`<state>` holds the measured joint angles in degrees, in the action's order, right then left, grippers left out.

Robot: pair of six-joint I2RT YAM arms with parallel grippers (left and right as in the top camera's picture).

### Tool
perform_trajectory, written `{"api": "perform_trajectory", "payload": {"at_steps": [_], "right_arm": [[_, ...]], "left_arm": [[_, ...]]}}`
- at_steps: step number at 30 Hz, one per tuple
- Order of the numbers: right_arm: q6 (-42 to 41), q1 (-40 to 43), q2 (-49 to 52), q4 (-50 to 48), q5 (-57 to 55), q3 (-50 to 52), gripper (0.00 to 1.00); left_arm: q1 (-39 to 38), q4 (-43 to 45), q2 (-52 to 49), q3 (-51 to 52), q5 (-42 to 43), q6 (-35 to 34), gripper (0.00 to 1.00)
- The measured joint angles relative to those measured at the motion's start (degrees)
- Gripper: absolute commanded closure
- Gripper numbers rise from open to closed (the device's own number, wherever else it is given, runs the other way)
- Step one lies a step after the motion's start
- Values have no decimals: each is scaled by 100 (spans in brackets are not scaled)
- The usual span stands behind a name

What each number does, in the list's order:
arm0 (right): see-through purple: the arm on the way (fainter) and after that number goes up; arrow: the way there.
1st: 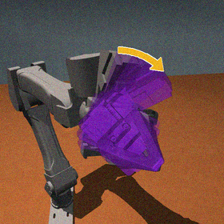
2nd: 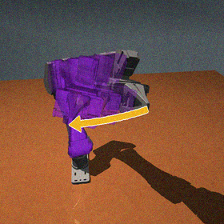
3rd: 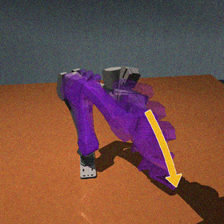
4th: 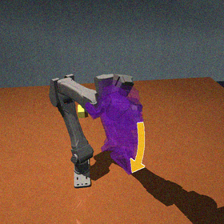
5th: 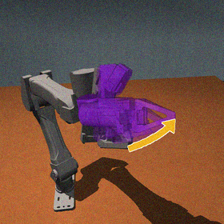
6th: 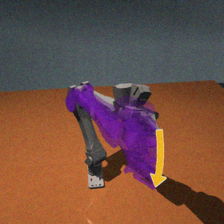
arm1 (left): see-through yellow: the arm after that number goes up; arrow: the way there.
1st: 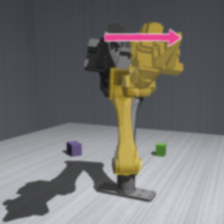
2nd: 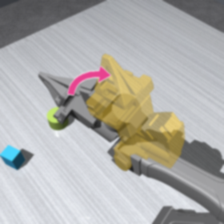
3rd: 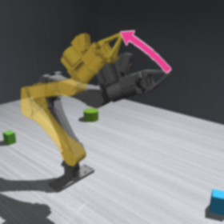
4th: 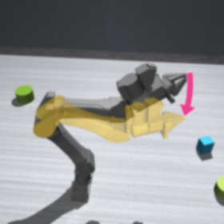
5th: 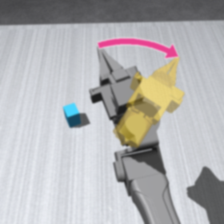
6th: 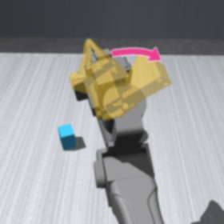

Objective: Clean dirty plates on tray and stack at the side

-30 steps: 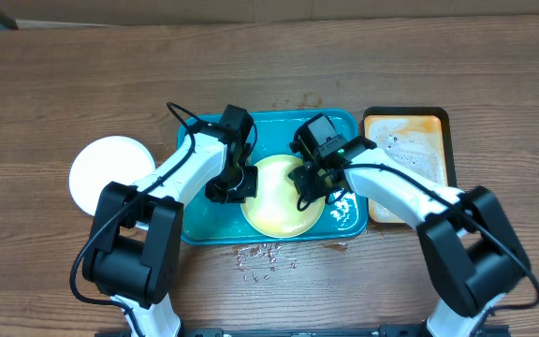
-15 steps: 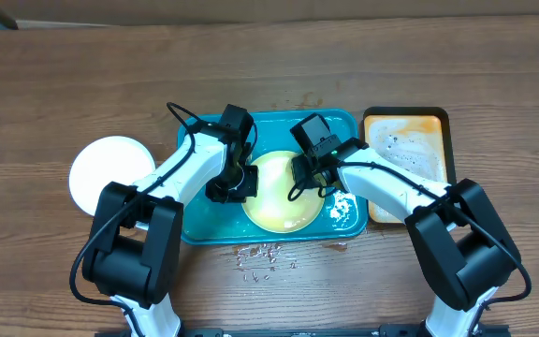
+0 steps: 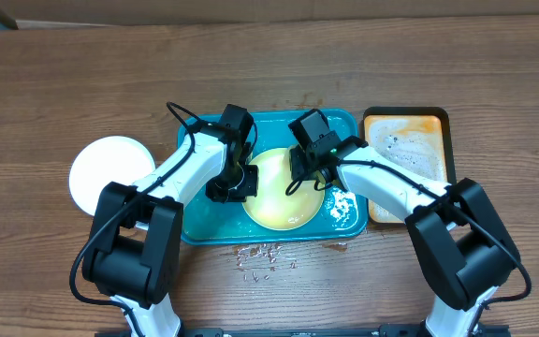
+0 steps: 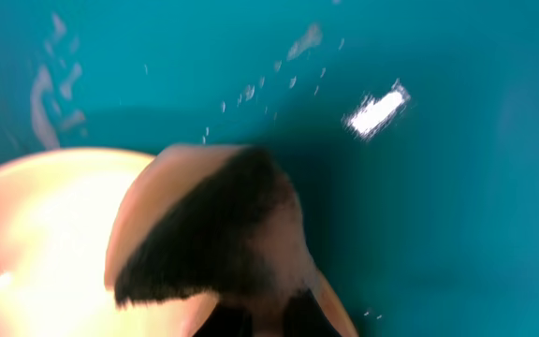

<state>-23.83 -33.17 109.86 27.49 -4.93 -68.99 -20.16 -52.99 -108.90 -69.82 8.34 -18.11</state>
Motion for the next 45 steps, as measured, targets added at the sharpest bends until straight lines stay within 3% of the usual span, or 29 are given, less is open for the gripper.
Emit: {"api": "perform_trajectory", "payload": {"at_steps": [7, 19, 26, 34, 45], "right_arm": [[-22, 48, -457, 313, -623, -101, 96], [-11, 140, -1152, 2020, -796, -122, 96], [0, 1139, -1458, 2557, -667, -122, 96], [575, 2673, -1458, 2656, 234, -122, 96], [739, 3060, -1458, 2406, 518, 271, 95]], "left_arm": [[0, -127, 0, 0, -9, 4, 96], [0, -127, 0, 0, -11, 4, 96], [46, -280, 105, -76, -160, 7, 96], [76, -385, 1425, -267, -1034, 24, 96], [76, -411, 2302, -289, -2485, 68, 96]]}}
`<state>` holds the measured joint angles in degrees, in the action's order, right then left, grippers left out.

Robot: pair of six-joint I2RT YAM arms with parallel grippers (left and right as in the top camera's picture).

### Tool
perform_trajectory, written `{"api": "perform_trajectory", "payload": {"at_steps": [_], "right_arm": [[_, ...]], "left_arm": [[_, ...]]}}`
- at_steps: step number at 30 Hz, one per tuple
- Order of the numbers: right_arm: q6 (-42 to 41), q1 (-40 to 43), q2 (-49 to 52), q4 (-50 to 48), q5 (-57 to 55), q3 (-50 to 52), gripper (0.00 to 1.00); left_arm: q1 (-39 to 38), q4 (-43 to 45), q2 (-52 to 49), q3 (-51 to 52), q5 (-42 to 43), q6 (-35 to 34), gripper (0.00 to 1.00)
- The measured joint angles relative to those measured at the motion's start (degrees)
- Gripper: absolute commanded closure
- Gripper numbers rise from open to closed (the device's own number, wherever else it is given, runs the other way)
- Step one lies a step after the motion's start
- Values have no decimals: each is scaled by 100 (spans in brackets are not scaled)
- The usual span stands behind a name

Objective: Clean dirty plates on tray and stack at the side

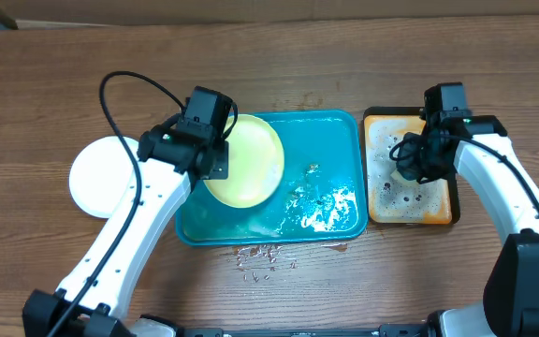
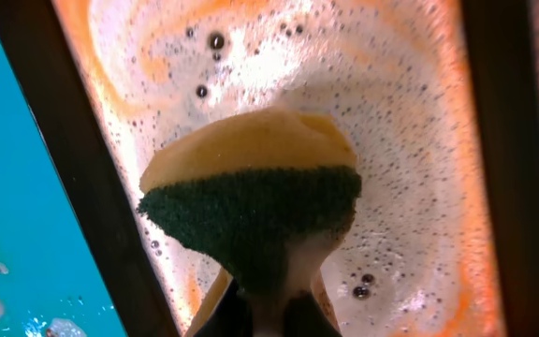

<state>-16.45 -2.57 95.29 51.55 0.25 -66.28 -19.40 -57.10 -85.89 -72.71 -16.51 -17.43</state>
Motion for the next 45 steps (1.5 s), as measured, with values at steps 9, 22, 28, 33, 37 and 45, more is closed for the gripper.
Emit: {"api": "perform_trajectory", "payload": {"at_steps": [9, 22, 28, 33, 37, 45], "right_arm": [[22, 0, 0, -125, 66, 225, 95], [20, 0, 0, -136, 87, 225, 95], [20, 0, 0, -133, 87, 225, 95], [20, 0, 0, -131, 85, 225, 95], [20, 0, 0, -133, 85, 225, 95], [22, 0, 0, -133, 87, 225, 95]], "left_arm": [[-284, 66, 179, 0, -1899, 66, 96], [-2050, 291, 179, 0, -4221, 111, 96], [-2339, 289, 177, 0, -4712, 133, 96], [-2339, 289, 177, 0, -4857, 133, 96], [-2339, 289, 177, 0, -4892, 133, 96], [-2339, 284, 177, 0, -4892, 133, 96]]}}
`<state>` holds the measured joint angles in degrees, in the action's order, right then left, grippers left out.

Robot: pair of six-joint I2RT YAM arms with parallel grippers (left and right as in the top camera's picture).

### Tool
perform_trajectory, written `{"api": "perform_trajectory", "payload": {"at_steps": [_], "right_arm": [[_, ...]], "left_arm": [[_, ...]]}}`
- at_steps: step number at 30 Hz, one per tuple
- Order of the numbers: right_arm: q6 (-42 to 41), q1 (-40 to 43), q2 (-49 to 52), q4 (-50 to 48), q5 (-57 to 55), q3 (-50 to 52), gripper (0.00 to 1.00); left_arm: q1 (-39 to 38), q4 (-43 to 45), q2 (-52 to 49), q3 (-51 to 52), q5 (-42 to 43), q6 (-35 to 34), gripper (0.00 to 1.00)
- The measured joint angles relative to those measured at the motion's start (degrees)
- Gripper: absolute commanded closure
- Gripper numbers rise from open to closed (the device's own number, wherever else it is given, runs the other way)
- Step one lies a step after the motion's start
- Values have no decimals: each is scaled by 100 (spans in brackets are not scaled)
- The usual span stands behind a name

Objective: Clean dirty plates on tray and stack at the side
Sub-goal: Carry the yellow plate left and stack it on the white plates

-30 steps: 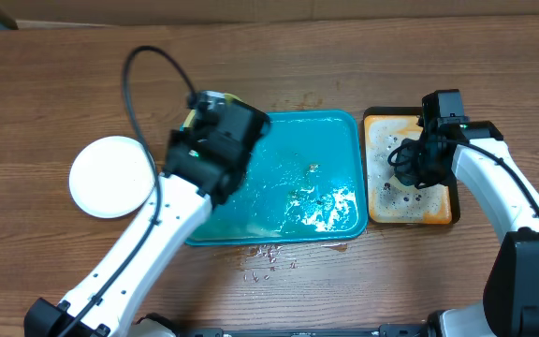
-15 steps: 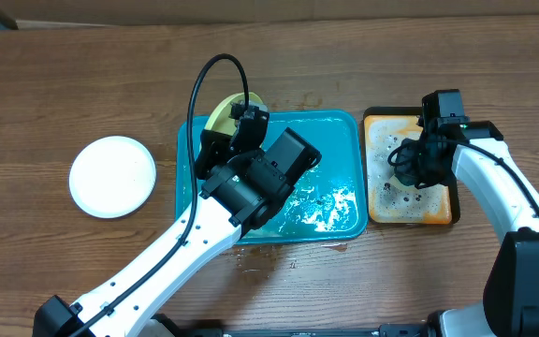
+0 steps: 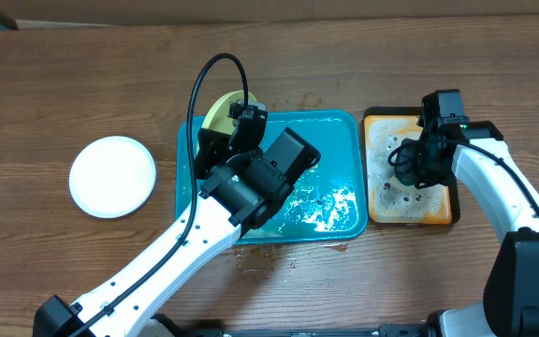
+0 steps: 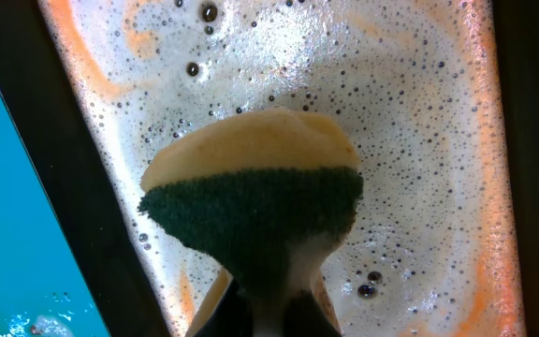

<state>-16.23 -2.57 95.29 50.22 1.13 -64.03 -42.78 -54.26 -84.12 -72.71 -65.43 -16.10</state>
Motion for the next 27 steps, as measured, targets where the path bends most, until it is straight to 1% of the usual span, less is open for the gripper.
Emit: {"api": "perform_trajectory", "payload": {"at_steps": [6, 11, 16, 21, 24, 27], "right_arm": [[-4, 0, 0, -2, -2, 0, 95], [0, 0, 0, 17, -2, 0, 95], [0, 0, 0, 28, 0, 0, 95], [0, 0, 0, 28, 0, 0, 95], [-2, 0, 0, 33, -2, 0, 95], [-2, 0, 0, 33, 0, 0, 95]], "left_arm": [[138, -109, 0, 0, 138, -28, 96], [922, -343, 0, 0, 835, -57, 96], [2258, -420, 0, 0, 2044, -85, 96], [3873, -365, 0, 0, 3493, -92, 96], [4723, -280, 0, 0, 4111, -92, 96], [5418, -223, -2, 0, 4452, -92, 96]]}}
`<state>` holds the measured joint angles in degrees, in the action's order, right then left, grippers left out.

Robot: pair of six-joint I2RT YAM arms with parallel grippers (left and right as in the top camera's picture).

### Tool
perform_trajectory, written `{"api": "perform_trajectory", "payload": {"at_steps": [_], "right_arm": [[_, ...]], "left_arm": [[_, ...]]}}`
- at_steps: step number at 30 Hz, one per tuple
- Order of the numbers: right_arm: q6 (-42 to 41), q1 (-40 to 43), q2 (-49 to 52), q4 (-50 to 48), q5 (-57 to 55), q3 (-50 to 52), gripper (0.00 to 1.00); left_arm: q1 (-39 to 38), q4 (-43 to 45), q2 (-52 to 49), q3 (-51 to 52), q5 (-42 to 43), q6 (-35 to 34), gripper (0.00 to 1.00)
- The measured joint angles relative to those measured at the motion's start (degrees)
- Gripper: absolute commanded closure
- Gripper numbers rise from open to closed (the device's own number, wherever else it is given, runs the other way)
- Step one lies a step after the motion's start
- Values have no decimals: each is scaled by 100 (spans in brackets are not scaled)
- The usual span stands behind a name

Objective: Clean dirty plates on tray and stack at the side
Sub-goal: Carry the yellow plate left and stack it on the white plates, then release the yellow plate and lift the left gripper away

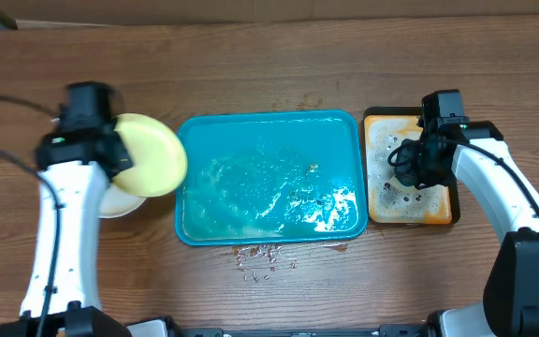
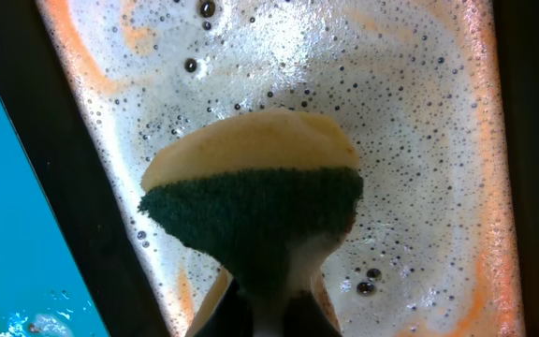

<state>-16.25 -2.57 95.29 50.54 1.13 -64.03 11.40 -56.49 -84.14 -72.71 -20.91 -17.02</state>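
Note:
A yellow plate point(image 1: 150, 154) hangs at the left of the table, overlapping the white plate point(image 1: 109, 204) that lies on the wood beneath it. My left gripper point(image 1: 115, 154) is shut on the yellow plate's left edge. The teal tray point(image 1: 251, 140) holds only suds and water. My right gripper point(image 1: 408, 168) point(image 2: 274, 301) is shut on a yellow and green sponge point(image 2: 251, 187), which hangs over the foamy water of the black soap tray point(image 1: 443, 213) point(image 2: 419, 112).
Crumbs point(image 1: 265, 253) lie on the wood just in front of the teal tray. The teal tray's right edge sits close beside the soap tray's black rim. Bare wooden table stretches along the back.
The yellow plate was at the teal tray's back left corner, with my left arm across the tray. Now the plate is left of the tray, over the white plate. The right arm has not moved.
First both grippers were at the yellow plate in the teal tray, the sponge on it. Then the left held the plate at the tray's left end, with the sponge over the soap tray. The plate stood at the back left corner, and now over the white plate.

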Motion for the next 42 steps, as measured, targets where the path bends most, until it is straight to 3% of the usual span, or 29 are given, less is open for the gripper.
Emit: {"api": "perform_trajectory", "payload": {"at_steps": [5, 13, 15, 20, 31, 42], "right_arm": [[2, 0, 0, -2, -2, 0, 95], [0, 0, 0, 20, -2, 0, 95], [2, -2, 0, 39, 0, 0, 95], [2, 0, 0, 42, 0, 0, 95], [909, 0, 0, -229, 208, 0, 96], [1478, 0, 315, -802, 391, 151, 96]], "left_arm": [[940, 175, -223, 0, 243, -2, 96], [1397, 306, -1161, -2, 446, -2, 94], [1462, 317, -1298, -2, 518, -4, 63], [1499, 374, -1340, -11, 1049, 9, 32], [1058, -260, -931, -144, 2938, 343, 28], [-459, -914, -789, -186, 3427, 527, 19]]}}
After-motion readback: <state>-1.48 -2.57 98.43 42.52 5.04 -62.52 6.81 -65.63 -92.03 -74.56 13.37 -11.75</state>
